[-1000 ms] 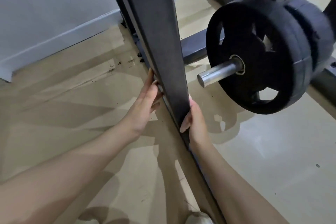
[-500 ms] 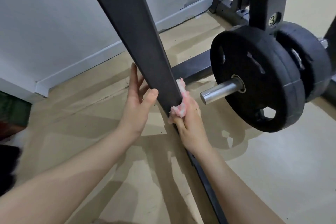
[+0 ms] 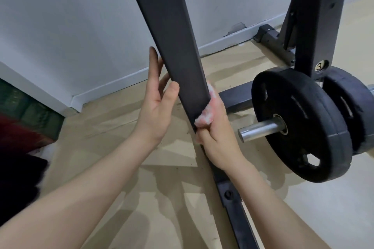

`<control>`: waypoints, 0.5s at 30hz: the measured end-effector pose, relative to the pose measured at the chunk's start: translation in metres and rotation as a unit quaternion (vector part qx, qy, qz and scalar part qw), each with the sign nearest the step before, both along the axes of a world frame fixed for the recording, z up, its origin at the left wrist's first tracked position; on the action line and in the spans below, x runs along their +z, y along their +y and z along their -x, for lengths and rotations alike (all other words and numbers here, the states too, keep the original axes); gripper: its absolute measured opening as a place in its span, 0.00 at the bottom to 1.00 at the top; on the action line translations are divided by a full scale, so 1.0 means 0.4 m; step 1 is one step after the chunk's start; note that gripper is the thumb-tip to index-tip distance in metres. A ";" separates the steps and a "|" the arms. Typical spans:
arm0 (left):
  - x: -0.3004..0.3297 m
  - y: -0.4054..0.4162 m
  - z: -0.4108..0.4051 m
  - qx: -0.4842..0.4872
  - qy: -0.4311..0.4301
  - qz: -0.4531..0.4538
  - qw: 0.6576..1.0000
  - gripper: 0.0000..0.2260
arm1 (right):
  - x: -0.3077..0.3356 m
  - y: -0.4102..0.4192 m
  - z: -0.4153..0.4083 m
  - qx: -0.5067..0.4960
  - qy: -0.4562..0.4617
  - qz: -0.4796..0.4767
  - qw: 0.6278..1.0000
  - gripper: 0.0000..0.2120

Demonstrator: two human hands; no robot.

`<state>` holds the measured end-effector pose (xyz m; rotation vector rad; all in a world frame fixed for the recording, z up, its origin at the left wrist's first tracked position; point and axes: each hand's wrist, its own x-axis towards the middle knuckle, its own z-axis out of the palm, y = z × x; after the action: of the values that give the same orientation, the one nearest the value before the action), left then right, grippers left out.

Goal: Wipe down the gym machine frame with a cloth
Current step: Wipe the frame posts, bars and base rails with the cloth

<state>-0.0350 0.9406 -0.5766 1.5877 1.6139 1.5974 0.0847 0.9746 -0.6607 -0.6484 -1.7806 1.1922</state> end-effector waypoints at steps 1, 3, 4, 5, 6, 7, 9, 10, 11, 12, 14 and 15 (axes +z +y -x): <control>0.009 -0.002 0.005 0.006 -0.006 0.002 1.000 0.29 | -0.014 -0.005 -0.013 0.016 -0.007 0.016 1.000 0.40; 0.033 0.003 0.009 0.012 -0.020 0.010 1.000 0.31 | 0.007 0.002 -0.013 0.033 -0.006 0.037 0.999 0.37; 0.048 0.008 0.009 0.015 -0.029 0.015 0.999 0.33 | 0.039 0.014 -0.002 0.049 0.001 0.054 0.997 0.36; 0.066 0.015 0.009 0.019 -0.040 0.019 0.999 0.34 | 0.081 0.030 0.010 0.078 0.017 0.068 0.994 0.37; 0.087 0.022 0.010 0.022 -0.049 0.015 0.998 0.35 | 0.125 0.049 0.021 0.106 0.038 0.073 0.991 0.38; 0.108 0.031 0.012 0.024 -0.053 0.006 0.998 0.36 | 0.164 0.068 0.026 0.130 0.064 0.068 0.987 0.38; 0.153 0.051 0.015 0.030 -0.047 -0.011 0.998 0.37 | 0.204 0.080 0.016 0.157 0.101 0.064 0.980 0.37; 0.176 0.062 0.017 0.036 -0.046 -0.021 0.998 0.37 | 0.205 0.077 0.004 0.161 0.113 0.067 0.978 0.37; 0.198 0.070 0.020 0.041 -0.044 -0.033 0.998 0.37 | 0.199 0.069 -0.007 0.161 0.123 0.069 0.977 0.34; 0.217 0.076 0.025 0.044 -0.040 -0.048 0.997 0.36 | 0.195 0.062 -0.013 0.153 0.131 0.066 0.977 0.30; 0.249 0.088 0.040 0.041 -0.036 -0.072 0.996 0.34 | 0.212 0.066 -0.004 0.152 0.157 0.071 0.973 0.23; 0.263 0.095 0.048 0.044 -0.039 -0.080 0.995 0.32 | 0.245 0.072 0.005 0.168 0.169 0.071 0.969 0.23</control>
<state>-0.0542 0.9786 -0.4714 1.5283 1.5699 1.8519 0.0825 1.0033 -0.5628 -0.2035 -1.5587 1.5670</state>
